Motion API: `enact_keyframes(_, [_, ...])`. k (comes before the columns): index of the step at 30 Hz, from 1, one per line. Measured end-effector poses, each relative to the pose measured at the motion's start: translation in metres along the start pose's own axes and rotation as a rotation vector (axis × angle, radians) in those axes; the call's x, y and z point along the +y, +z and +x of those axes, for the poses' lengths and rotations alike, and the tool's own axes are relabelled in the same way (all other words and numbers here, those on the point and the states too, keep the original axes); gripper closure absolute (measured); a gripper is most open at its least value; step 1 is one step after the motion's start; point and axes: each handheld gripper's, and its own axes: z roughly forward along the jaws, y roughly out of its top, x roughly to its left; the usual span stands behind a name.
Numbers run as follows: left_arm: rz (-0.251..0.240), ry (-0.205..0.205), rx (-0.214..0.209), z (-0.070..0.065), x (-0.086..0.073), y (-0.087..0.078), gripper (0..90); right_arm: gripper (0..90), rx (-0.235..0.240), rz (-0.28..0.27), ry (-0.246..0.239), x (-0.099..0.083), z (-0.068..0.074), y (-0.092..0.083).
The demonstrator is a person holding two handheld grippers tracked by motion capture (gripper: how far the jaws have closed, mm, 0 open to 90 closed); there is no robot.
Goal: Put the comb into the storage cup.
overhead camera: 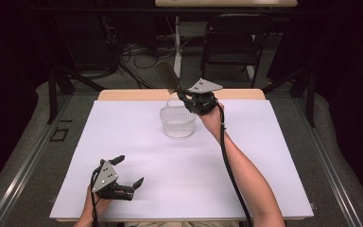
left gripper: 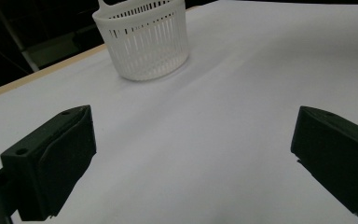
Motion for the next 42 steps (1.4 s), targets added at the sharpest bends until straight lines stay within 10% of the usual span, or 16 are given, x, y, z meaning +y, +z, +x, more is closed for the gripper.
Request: enact_keyframes(42, [-0.003,0.000,0.003,0.001,0.000,-0.002,0.1,72.6,0.039,0.069,-0.026,-0.013,0.006,0.024])
